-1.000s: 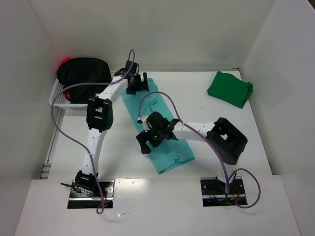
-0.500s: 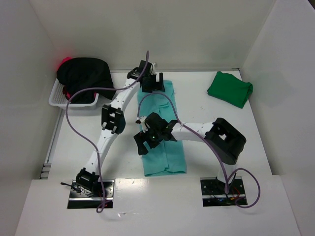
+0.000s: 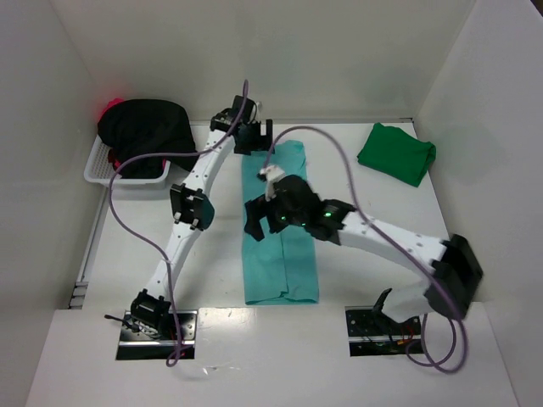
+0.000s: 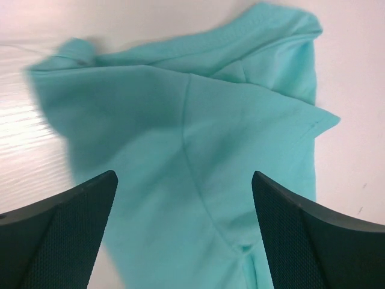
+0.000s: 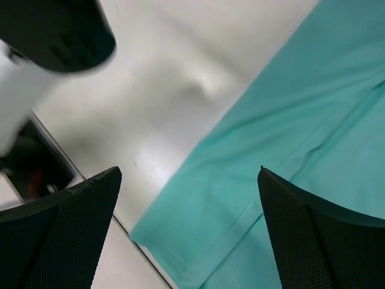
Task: Fold and stack the t-shirts
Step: Rotate the tshirt 90 degrees
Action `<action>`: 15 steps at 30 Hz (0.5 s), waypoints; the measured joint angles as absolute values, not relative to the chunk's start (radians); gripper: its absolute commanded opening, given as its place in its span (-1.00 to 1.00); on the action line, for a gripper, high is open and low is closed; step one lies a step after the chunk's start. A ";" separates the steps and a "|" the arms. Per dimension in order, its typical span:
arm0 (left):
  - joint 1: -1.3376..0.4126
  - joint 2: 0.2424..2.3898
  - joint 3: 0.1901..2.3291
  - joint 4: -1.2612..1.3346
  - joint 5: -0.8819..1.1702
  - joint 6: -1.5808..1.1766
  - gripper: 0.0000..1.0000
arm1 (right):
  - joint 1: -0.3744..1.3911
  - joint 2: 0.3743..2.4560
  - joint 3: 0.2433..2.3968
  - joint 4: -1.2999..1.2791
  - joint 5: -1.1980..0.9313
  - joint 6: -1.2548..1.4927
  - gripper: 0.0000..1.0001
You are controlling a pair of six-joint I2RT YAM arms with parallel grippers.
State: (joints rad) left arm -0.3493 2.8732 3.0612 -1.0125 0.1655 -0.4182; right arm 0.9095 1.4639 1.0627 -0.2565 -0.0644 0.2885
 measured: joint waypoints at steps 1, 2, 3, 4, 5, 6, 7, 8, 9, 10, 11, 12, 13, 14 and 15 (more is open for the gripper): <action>-0.343 2.853 3.061 -1.025 0.153 -0.417 1.00 | 0.898 1.387 1.064 -0.256 -0.043 0.294 0.99; -0.338 2.827 3.061 -1.035 0.140 -0.416 1.00 | 0.879 1.318 1.065 -0.254 -0.025 0.300 0.99; -0.334 2.794 3.061 -1.047 0.126 -0.414 1.00 | 0.847 1.246 1.066 -0.250 -0.008 0.304 0.99; -0.331 2.759 3.061 -1.055 0.114 -0.413 1.00 | 0.809 1.182 1.066 -0.248 0.010 0.308 0.99; -0.330 2.715 3.061 -1.062 0.102 -0.408 1.00 | 0.764 1.125 1.064 -0.247 0.026 0.314 0.99; -0.330 2.668 3.060 -1.066 0.091 -0.399 1.00 | 0.719 1.079 1.059 -0.248 0.045 0.318 0.99; -0.332 2.621 3.056 -1.067 0.081 -0.394 1.00 | 0.673 1.048 1.053 -0.254 0.059 0.322 0.99; -0.335 2.560 3.049 -1.070 0.064 -0.388 1.00 | 0.635 1.026 1.048 -0.262 0.075 0.326 0.99; -0.339 2.504 3.040 -1.073 0.045 -0.383 1.00 | 0.608 1.014 1.041 -0.269 0.083 0.329 0.99; -0.346 2.445 3.029 -1.074 0.023 -0.372 1.00 | 0.587 1.012 1.030 -0.278 0.093 0.334 0.99; -0.354 2.388 3.011 -1.073 0.004 -0.368 1.00 | 0.574 1.013 1.014 -0.287 0.098 0.341 0.99; -0.364 2.331 2.986 -1.074 -0.012 -0.365 1.00 | 0.569 1.021 0.998 -0.296 0.101 0.348 0.99; -0.375 2.275 2.956 -1.076 -0.030 -0.364 1.00 | 0.567 1.037 0.980 -0.309 0.102 0.355 0.99; -0.389 2.222 2.923 -1.077 -0.045 -0.363 1.00 | 0.565 1.055 0.961 -0.319 0.102 0.363 0.99; -0.401 2.179 2.886 -1.077 -0.060 -0.363 1.00 | 0.561 1.073 0.940 -0.328 0.100 0.373 0.99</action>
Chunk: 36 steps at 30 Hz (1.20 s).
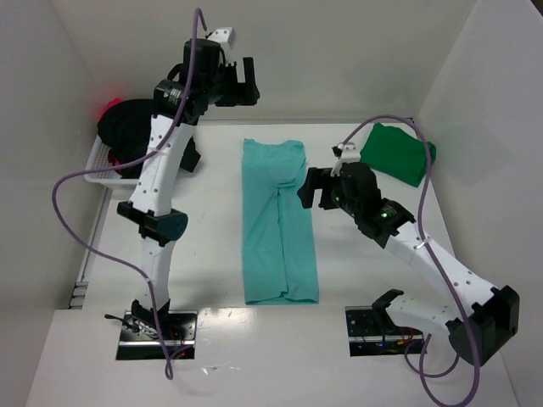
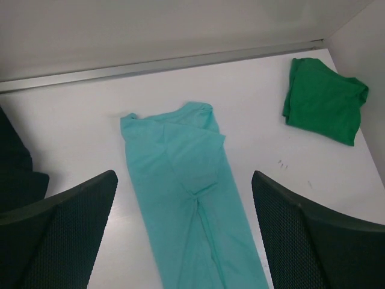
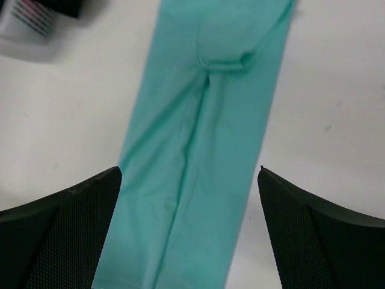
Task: Fold and stack the t-shirts
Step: Rotate the tshirt 90 degrees, then grab the bottom of the folded rectangular tshirt with both arms
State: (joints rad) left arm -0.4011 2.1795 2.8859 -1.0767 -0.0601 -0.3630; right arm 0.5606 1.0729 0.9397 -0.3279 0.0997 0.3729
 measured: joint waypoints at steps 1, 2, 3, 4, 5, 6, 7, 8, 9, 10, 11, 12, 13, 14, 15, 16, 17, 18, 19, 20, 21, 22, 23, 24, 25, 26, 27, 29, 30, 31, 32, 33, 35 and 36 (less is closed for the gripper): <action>-0.413 2.130 2.832 -1.078 -0.080 -0.362 1.00 | 0.556 1.087 0.921 -0.335 0.094 0.382 0.99; -0.426 2.088 2.780 -1.082 -0.096 -0.361 1.00 | 0.548 1.100 0.904 -0.342 0.090 0.391 0.99; -0.439 2.052 2.726 -1.084 -0.108 -0.361 1.00 | 0.537 1.110 0.891 -0.348 0.087 0.401 0.99; -0.449 2.014 2.652 -1.073 -0.113 -0.361 1.00 | 0.527 1.117 0.883 -0.355 0.085 0.408 0.99; -0.459 1.960 2.549 -1.051 -0.118 -0.362 1.00 | 0.518 1.124 0.876 -0.357 0.082 0.415 0.99; -0.465 1.909 2.440 -1.034 -0.120 -0.363 1.00 | 0.511 1.130 0.874 -0.361 0.080 0.423 0.99; -0.470 1.852 2.318 -1.007 -0.118 -0.366 1.00 | 0.506 1.136 0.874 -0.360 0.075 0.431 0.99; -0.472 1.792 2.193 -0.963 -0.115 -0.369 1.00 | 0.503 1.141 0.874 -0.361 0.072 0.438 0.99; -0.472 1.716 2.035 -0.908 -0.107 -0.374 1.00 | 0.503 1.148 0.874 -0.362 0.070 0.449 0.99; -0.472 1.649 1.912 -0.885 -0.096 -0.380 1.00 | 0.501 1.154 0.874 -0.363 0.065 0.459 0.99; -0.472 1.585 1.804 -0.863 -0.081 -0.394 1.00 | 0.501 1.160 0.870 -0.361 0.061 0.474 0.99; -0.470 1.524 1.710 -0.845 -0.065 -0.404 1.00 | 0.501 1.162 0.860 -0.360 0.056 0.488 0.99; -0.470 1.464 1.625 -0.818 -0.047 -0.425 1.00 | 0.501 1.162 0.844 -0.361 0.050 0.504 0.99; -0.470 1.411 1.552 -0.789 -0.026 -0.437 1.00 | 0.501 1.161 0.824 -0.361 0.042 0.519 0.99; -0.470 1.360 1.485 -0.769 -0.001 -0.453 1.00 | 0.501 1.160 0.803 -0.362 0.036 0.534 0.99; -0.471 1.318 1.425 -0.745 0.024 -0.475 1.00 | 0.501 1.160 0.779 -0.367 0.028 0.547 0.99; -0.473 1.287 1.371 -0.720 0.046 -0.486 1.00 | 0.501 1.159 0.758 -0.375 0.020 0.561 0.99; -0.473 1.262 1.314 -0.690 0.070 -0.502 1.00 | 0.502 1.161 0.741 -0.387 0.013 0.576 0.99; -0.473 1.247 1.261 -0.673 0.096 -0.513 1.00 | 0.504 1.166 0.731 -0.402 0.010 0.591 0.99; -0.474 1.242 1.218 -0.661 0.119 -0.529 1.00 | 0.506 1.178 0.730 -0.417 0.007 0.603 0.99; -0.475 1.242 1.174 -0.644 0.141 -0.537 1.00 | 0.506 1.199 0.731 -0.423 0.003 0.614 0.99; -0.476 1.242 1.133 -0.630 0.160 -0.548 1.00 | 0.507 1.224 0.734 -0.424 -0.002 0.623 0.99; -0.479 1.242 1.096 -0.625 0.175 -0.555 1.00 | 0.508 1.251 0.734 -0.424 -0.007 0.631 0.99; -0.480 1.242 1.066 -0.624 0.191 -0.558 1.00 | 0.508 1.279 0.735 -0.428 -0.012 0.639 0.99; -0.480 1.242 1.040 -0.620 0.209 -0.561 1.00 | 0.508 1.303 0.734 -0.433 -0.015 0.644 0.99; -0.481 1.242 1.019 -0.615 0.224 -0.565 1.00 | 0.508 1.324 0.733 -0.439 -0.018 0.650 0.99; -0.482 1.242 1.000 -0.608 0.238 -0.570 1.00 | 0.508 1.337 0.733 -0.446 -0.020 0.654 0.99; -0.486 1.242 0.967 -0.594 0.266 -0.580 1.00 | 0.508 1.350 0.732 -0.462 -0.023 0.666 0.99; -0.488 1.242 0.949 -0.586 0.278 -0.582 1.00 | 0.508 1.351 0.732 -0.467 -0.023 0.673 0.99; -0.489 1.242 0.932 -0.579 0.291 -0.583 1.00 | 0.509 1.351 0.732 -0.470 -0.027 0.681 0.99; -0.492 1.242 0.917 -0.576 0.301 -0.584 1.00 | 0.511 1.351 0.732 -0.470 -0.033 0.690 0.99; -0.496 1.242 0.905 -0.573 0.309 -0.585 1.00 | 0.517 1.351 0.731 -0.471 -0.037 0.699 0.99; -0.500 1.243 0.885 -0.567 0.322 -0.587 0.98 | 0.538 1.356 0.731 -0.474 -0.047 0.715 0.95; -0.501 1.245 0.878 -0.564 0.327 -0.588 0.98 | 0.552 1.365 0.731 -0.474 -0.052 0.723 0.95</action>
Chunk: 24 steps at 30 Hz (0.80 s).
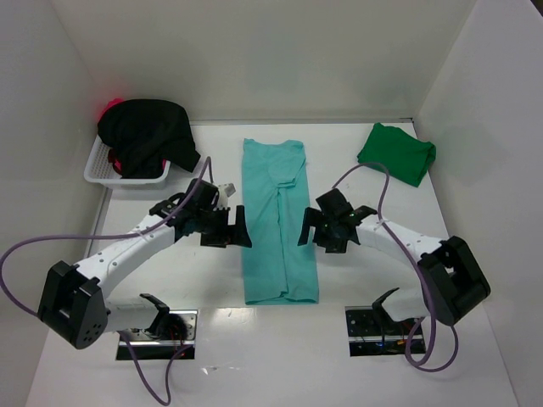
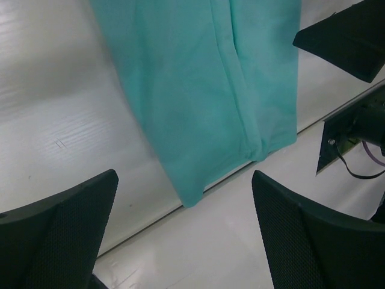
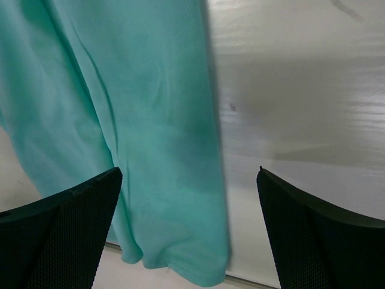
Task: Fold and stack the t-shirts
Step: Grab the bottom of the folded rectangular tshirt with both arms
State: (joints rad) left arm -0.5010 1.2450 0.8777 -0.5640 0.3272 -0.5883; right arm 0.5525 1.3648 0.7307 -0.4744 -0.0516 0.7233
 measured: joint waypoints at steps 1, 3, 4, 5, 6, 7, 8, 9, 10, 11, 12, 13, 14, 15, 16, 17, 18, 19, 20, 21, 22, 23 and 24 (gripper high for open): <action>-0.503 1.250 0.875 -0.564 0.334 -0.589 0.98 | 0.568 1.378 0.731 -0.476 -0.057 0.731 0.95; -0.511 1.273 0.873 -0.558 0.342 -0.592 0.98 | 0.605 1.415 0.731 -0.485 -0.064 0.746 0.95; -0.514 1.287 0.871 -0.554 0.344 -0.594 0.98 | 0.620 1.432 0.731 -0.490 -0.068 0.753 0.92; -0.519 1.298 0.868 -0.553 0.346 -0.600 0.98 | 0.636 1.440 0.736 -0.497 -0.071 0.761 0.92; -0.523 1.309 0.866 -0.553 0.346 -0.603 0.98 | 0.647 1.441 0.737 -0.498 -0.072 0.769 0.92; -0.528 1.318 0.863 -0.554 0.347 -0.605 0.96 | 0.655 1.442 0.737 -0.502 -0.074 0.778 0.92; -0.535 1.325 0.861 -0.554 0.348 -0.606 0.95 | 0.661 1.442 0.735 -0.503 -0.076 0.787 0.92; -0.541 1.330 0.860 -0.553 0.351 -0.606 0.95 | 0.665 1.439 0.733 -0.503 -0.077 0.794 0.90; -0.549 1.332 0.857 -0.551 0.356 -0.606 0.95 | 0.666 1.434 0.727 -0.502 -0.080 0.803 0.89; -0.555 1.333 0.851 -0.548 0.361 -0.606 0.95 | 0.666 1.427 0.719 -0.501 -0.084 0.814 0.85; -0.564 1.335 0.846 -0.547 0.366 -0.608 0.95 | 0.666 1.416 0.710 -0.500 -0.089 0.824 0.82; -0.573 1.338 0.839 -0.545 0.369 -0.609 0.93 | 0.666 1.404 0.698 -0.500 -0.095 0.834 0.79; -0.584 1.340 0.832 -0.542 0.372 -0.610 0.92 | 0.666 1.391 0.683 -0.499 -0.101 0.846 0.75; -0.597 1.343 0.822 -0.539 0.375 -0.611 0.92 | 0.666 1.375 0.669 -0.498 -0.105 0.855 0.67; -0.607 1.345 0.813 -0.538 0.377 -0.613 0.89 | 0.666 1.362 0.656 -0.498 -0.111 0.864 0.59; -0.617 1.347 0.806 -0.538 0.380 -0.617 0.87 | 0.667 1.352 0.645 -0.498 -0.116 0.873 0.51; -0.626 1.349 0.799 -0.538 0.382 -0.625 0.86 | 0.668 1.346 0.637 -0.498 -0.120 0.880 0.44; -0.635 1.351 0.796 -0.538 0.384 -0.632 0.86 | 0.670 1.344 0.633 -0.498 -0.124 0.885 0.40; -0.646 1.355 0.794 -0.538 0.384 -0.637 0.86 | 0.673 1.344 0.630 -0.498 -0.128 0.891 0.39; -0.654 1.358 0.794 -0.536 0.384 -0.641 0.86 | 0.676 1.344 0.628 -0.498 -0.132 0.896 0.39; -0.666 1.360 0.793 -0.533 0.383 -0.652 0.86 | 0.683 1.345 0.628 -0.498 -0.134 0.898 0.39; -0.679 1.361 0.792 -0.529 0.384 -0.660 0.86 | 0.690 1.345 0.628 -0.498 -0.135 0.901 0.39; -0.695 1.362 0.790 -0.525 0.385 -0.667 0.86 | 0.701 1.345 0.628 -0.499 -0.136 0.905 0.43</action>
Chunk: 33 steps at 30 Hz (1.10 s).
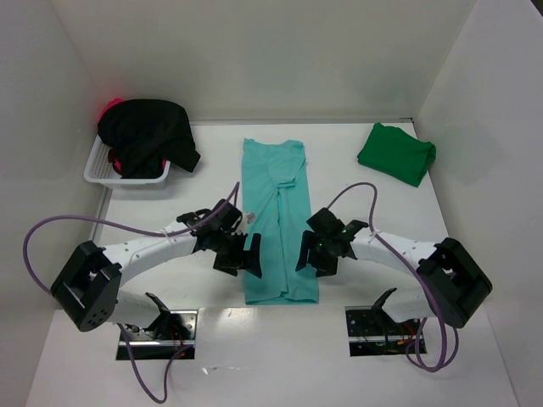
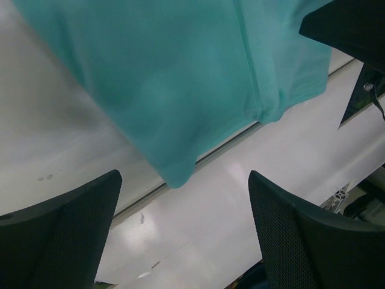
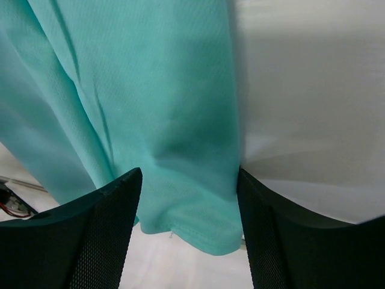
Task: Fold and stack the t-shirts
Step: Grab the bottom of the folded rectangular tshirt with both arms
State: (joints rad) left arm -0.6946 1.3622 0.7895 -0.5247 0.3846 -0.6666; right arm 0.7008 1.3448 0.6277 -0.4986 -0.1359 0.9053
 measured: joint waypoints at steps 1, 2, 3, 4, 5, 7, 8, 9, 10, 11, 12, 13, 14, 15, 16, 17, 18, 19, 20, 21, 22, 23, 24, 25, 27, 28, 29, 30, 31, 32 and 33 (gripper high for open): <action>-0.710 1.363 0.786 -0.520 0.386 -0.678 0.86 | 0.714 1.345 0.628 -0.500 -0.136 0.913 0.47; -0.723 1.365 0.781 -0.517 0.387 -0.687 0.86 | 0.731 1.344 0.627 -0.500 -0.137 0.924 0.54; -0.735 1.365 0.774 -0.514 0.387 -0.694 0.86 | 0.749 1.341 0.626 -0.500 -0.137 0.937 0.57; -0.746 1.365 0.766 -0.513 0.387 -0.706 0.86 | 0.768 1.334 0.620 -0.498 -0.140 0.952 0.60; -0.753 1.365 0.759 -0.513 0.387 -0.714 0.86 | 0.784 1.321 0.609 -0.497 -0.144 0.967 0.62; -0.761 1.365 0.745 -0.513 0.385 -0.729 0.86 | 0.806 1.278 0.578 -0.500 -0.148 1.005 0.65; -0.763 1.365 0.739 -0.512 0.383 -0.737 0.86 | 0.812 1.253 0.560 -0.505 -0.148 1.024 0.65; -0.763 1.365 0.733 -0.511 0.381 -0.742 0.86 | 0.815 1.228 0.546 -0.514 -0.146 1.041 0.65; -0.765 1.365 0.730 -0.512 0.379 -0.748 0.86 | 0.818 1.203 0.533 -0.529 -0.139 1.056 0.65; -0.766 1.365 0.726 -0.510 0.375 -0.756 0.86 | 0.820 1.180 0.525 -0.548 -0.134 1.068 0.65; -0.769 1.365 0.724 -0.508 0.371 -0.762 0.86 | 0.820 1.161 0.520 -0.568 -0.128 1.079 0.65; -0.771 1.365 0.722 -0.506 0.367 -0.765 0.86 | 0.821 1.145 0.516 -0.586 -0.123 1.088 0.65; -0.773 1.365 0.720 -0.506 0.364 -0.767 0.86 | 0.822 1.133 0.514 -0.600 -0.118 1.096 0.65; -0.775 1.365 0.718 -0.504 0.361 -0.768 0.86 | 0.822 1.126 0.513 -0.611 -0.115 1.103 0.65; -0.775 1.365 0.716 -0.501 0.358 -0.769 0.86 | 0.822 1.120 0.508 -0.616 -0.115 1.109 0.60; -0.776 1.365 0.713 -0.498 0.354 -0.771 0.86 | 0.823 1.115 0.500 -0.619 -0.115 1.114 0.57; -0.778 1.366 0.712 -0.495 0.349 -0.775 0.86 | 0.825 1.112 0.491 -0.623 -0.115 1.120 0.54; -0.780 1.366 0.709 -0.491 0.345 -0.784 0.86 | 0.826 1.108 0.481 -0.626 -0.118 1.127 0.51; -0.782 1.366 0.706 -0.488 0.342 -0.790 0.84 | 0.828 1.101 0.475 -0.626 -0.121 1.134 0.48; -0.783 1.366 0.700 -0.485 0.340 -0.793 0.84 | 0.829 1.094 0.470 -0.627 -0.122 1.137 0.48; -0.784 1.366 0.695 -0.482 0.338 -0.797 0.81 | 0.830 1.089 0.466 -0.627 -0.123 1.141 0.44; -0.785 1.366 0.689 -0.478 0.336 -0.801 0.78 | 0.830 1.087 0.465 -0.627 -0.122 1.144 0.39; -0.785 1.366 0.683 -0.474 0.334 -0.812 0.77 | 0.832 1.087 0.465 -0.627 -0.122 1.147 0.34; -0.785 1.366 0.677 -0.469 0.332 -0.818 0.74 | 0.832 1.087 0.464 -0.627 -0.122 1.149 0.29; -0.788 1.366 0.664 -0.462 0.326 -0.824 0.70 | 0.833 1.087 0.462 -0.626 -0.121 1.154 0.13; -0.792 1.367 0.661 -0.463 0.324 -0.826 0.67 | 0.835 1.087 0.460 -0.625 -0.122 1.155 0.09; -0.797 1.370 0.660 -0.463 0.322 -0.833 0.64 | 0.837 1.087 0.456 -0.623 -0.125 1.156 0.05; -0.805 1.374 0.660 -0.460 0.319 -0.841 0.59 | 0.839 1.087 0.451 -0.621 -0.128 1.158 -0.03; -0.813 1.379 0.660 -0.457 0.315 -0.846 0.50 | 0.841 1.087 0.446 -0.620 -0.132 1.160 -0.08; -0.824 1.386 0.660 -0.454 0.313 -0.852 0.45 | 0.844 1.087 0.444 -0.619 -0.136 1.163 -0.09; -0.838 1.395 0.660 -0.451 0.308 -0.862 0.44 | 0.848 1.087 0.442 -0.618 -0.138 1.166 -0.12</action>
State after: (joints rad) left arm -0.8382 1.3949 0.6601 -0.4508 0.3078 -0.8622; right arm 0.8481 1.0869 0.4417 -0.6179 -0.1383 1.1663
